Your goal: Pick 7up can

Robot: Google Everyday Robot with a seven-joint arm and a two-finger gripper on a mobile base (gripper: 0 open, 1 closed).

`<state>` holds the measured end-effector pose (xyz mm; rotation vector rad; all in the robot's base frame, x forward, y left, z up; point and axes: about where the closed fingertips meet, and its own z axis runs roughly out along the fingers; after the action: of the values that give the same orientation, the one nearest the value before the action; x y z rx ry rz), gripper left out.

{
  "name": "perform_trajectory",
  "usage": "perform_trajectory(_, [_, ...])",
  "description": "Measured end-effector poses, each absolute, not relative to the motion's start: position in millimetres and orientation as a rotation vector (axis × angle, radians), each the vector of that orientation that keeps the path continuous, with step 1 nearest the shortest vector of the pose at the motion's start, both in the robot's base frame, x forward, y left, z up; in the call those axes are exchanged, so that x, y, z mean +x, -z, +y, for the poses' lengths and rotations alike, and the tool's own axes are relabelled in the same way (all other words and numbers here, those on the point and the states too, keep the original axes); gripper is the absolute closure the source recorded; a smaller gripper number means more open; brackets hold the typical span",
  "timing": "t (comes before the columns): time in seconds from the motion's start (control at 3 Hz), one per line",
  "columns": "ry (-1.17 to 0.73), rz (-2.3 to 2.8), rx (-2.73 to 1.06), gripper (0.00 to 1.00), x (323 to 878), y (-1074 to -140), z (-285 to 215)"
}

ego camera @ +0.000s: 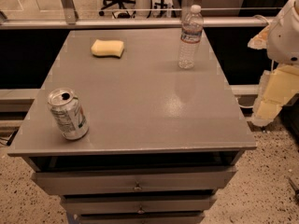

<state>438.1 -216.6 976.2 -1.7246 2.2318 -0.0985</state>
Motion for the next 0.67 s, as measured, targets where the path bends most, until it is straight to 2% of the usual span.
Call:
perform_trajectory(0.33, [0.083, 2.228, -1.722, 0.00, 439.2, -975.1, -215.1])
perform_trajectory(0.67, [-0.018, 2.205, -1.705, 0.00, 446.5, -967.2, -204.8])
